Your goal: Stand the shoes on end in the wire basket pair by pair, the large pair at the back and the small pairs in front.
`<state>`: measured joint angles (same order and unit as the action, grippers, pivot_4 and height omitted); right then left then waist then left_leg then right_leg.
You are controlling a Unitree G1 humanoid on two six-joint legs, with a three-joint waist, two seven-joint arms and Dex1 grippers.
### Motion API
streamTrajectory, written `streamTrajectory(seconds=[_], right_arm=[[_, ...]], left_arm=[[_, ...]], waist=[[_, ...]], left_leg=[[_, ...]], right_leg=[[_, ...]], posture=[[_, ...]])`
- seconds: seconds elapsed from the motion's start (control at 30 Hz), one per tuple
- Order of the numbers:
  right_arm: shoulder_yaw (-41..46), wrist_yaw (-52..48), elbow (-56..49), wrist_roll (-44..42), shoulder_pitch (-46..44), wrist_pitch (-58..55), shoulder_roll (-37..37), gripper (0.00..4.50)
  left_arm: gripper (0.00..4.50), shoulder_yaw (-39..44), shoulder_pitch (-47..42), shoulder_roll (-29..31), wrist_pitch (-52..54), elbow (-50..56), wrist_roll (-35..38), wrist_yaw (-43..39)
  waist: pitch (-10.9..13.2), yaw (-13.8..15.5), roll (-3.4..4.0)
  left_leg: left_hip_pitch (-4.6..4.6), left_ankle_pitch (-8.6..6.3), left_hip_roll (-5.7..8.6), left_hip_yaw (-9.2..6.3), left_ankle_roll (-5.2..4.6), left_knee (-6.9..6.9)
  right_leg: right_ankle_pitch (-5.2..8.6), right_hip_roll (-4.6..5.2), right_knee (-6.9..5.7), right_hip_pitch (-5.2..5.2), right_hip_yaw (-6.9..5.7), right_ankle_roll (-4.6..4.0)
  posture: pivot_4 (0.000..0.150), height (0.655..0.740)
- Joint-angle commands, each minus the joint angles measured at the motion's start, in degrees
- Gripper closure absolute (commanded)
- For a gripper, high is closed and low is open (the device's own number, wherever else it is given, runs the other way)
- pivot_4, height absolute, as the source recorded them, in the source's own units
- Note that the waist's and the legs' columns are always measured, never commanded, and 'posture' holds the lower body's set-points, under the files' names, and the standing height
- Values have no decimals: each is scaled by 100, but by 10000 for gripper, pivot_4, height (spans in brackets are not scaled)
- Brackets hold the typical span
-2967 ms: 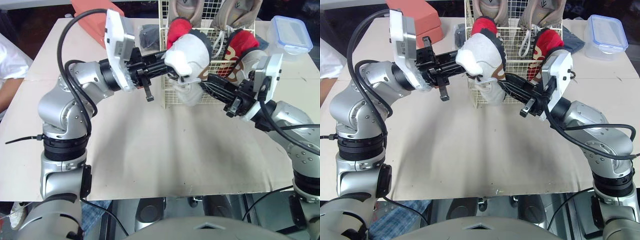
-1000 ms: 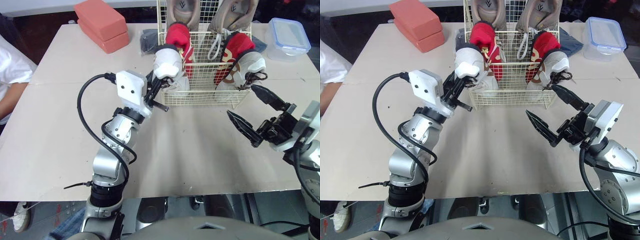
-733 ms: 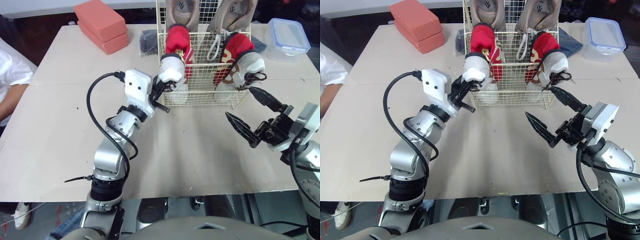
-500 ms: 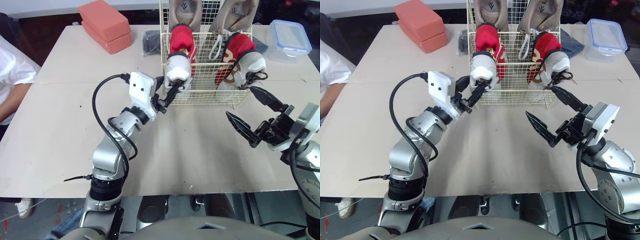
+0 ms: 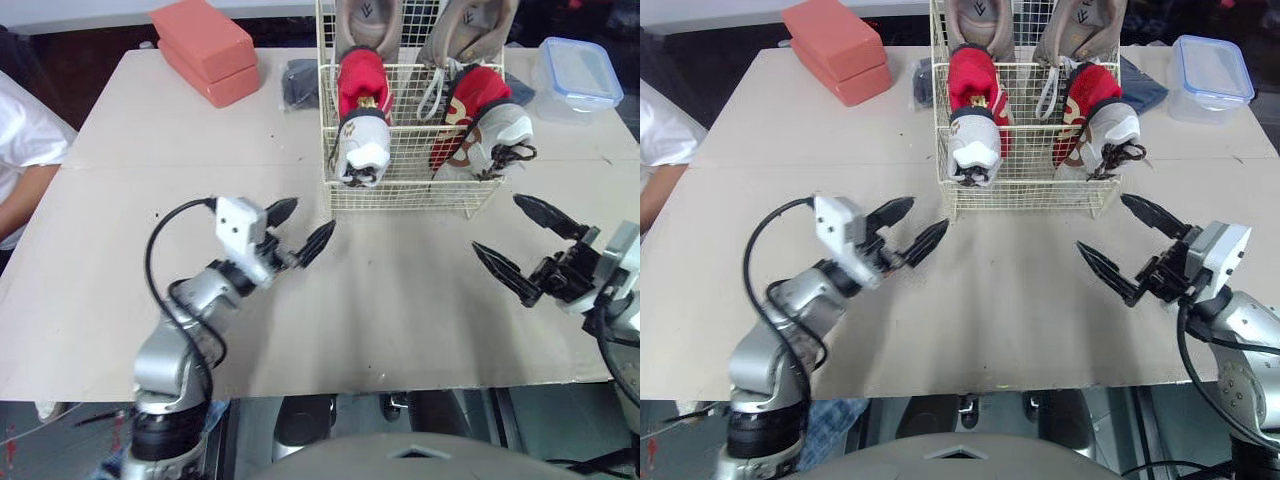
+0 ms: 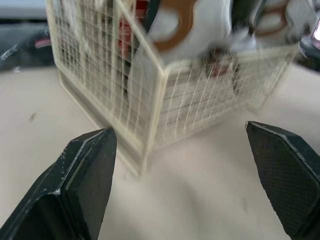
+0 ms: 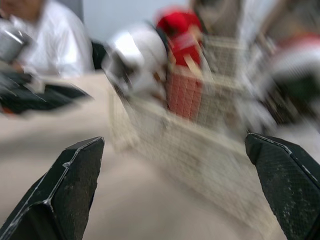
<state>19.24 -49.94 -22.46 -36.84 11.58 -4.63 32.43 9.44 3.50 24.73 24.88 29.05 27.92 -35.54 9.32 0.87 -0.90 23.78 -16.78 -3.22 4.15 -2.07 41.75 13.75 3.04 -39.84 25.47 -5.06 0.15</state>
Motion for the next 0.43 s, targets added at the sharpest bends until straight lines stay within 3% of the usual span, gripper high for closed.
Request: streamTrajectory(seconds=[0.03, 0.27, 0.43], right_arm=[[202, -597, 710, 149, -42, 429, 204, 0], [180, -1685, 2891, 540, -506, 1123, 683, 0], [153, -2035, 3617, 614, -901, 1219, 839, 0]], left_arm=[[440, 292, 233, 300, -400, -160, 102, -492], [440, 443, 475, 570, -1127, -835, -406, -586], [440, 474, 594, 653, -1340, -1042, -437, -755]], waist=[[1, 2, 2], [2, 7, 3], [4, -4, 6]], left_leg=[[-1, 0, 0, 0, 0, 0], [-2, -3, 3, 2, -6, 0], [-3, -4, 0, 12, -6, -7]], right_leg=[[5, 0, -1, 0, -1, -8], [10, 2, -1, 0, 0, -17], [9, 1, 0, 5, 8, -15]], posture=[[1500, 6860], [1500, 6860], [1500, 6860]])
